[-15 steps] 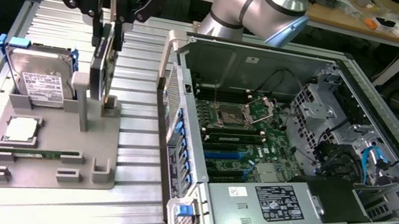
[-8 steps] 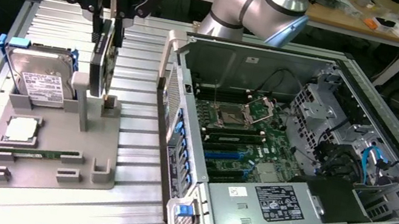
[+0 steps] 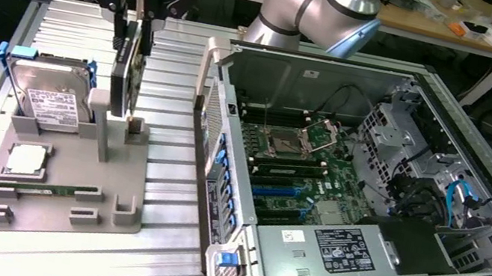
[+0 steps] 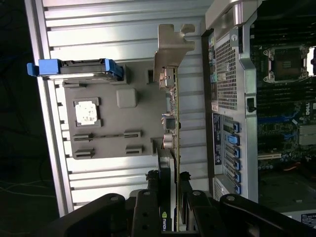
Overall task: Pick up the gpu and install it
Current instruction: 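Pick up the gpu and move the gpu toward the slot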
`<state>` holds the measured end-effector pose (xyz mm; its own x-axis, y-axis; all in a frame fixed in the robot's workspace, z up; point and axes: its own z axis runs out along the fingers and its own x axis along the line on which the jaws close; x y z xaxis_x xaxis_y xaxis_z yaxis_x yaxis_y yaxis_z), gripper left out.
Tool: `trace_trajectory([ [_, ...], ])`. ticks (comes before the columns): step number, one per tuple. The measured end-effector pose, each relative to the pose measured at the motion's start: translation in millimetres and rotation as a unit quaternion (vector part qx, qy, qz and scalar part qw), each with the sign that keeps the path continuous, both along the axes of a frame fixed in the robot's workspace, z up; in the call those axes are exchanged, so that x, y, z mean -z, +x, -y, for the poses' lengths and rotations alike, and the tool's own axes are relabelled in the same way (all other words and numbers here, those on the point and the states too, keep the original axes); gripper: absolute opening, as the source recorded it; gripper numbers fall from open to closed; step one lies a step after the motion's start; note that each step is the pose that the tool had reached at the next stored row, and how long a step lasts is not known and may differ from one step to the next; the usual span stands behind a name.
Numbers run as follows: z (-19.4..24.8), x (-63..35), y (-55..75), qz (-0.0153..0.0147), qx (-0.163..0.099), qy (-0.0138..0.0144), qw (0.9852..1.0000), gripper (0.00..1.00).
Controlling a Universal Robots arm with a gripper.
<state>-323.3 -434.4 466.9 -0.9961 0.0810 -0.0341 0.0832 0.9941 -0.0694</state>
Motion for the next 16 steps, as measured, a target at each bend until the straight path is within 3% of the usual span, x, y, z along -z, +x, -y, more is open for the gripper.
trace_trajectory([
  [16, -0.1, -4.7, 0.0, 0.0000, 0.000, -0.0028, 1.0000, 0.27],
])
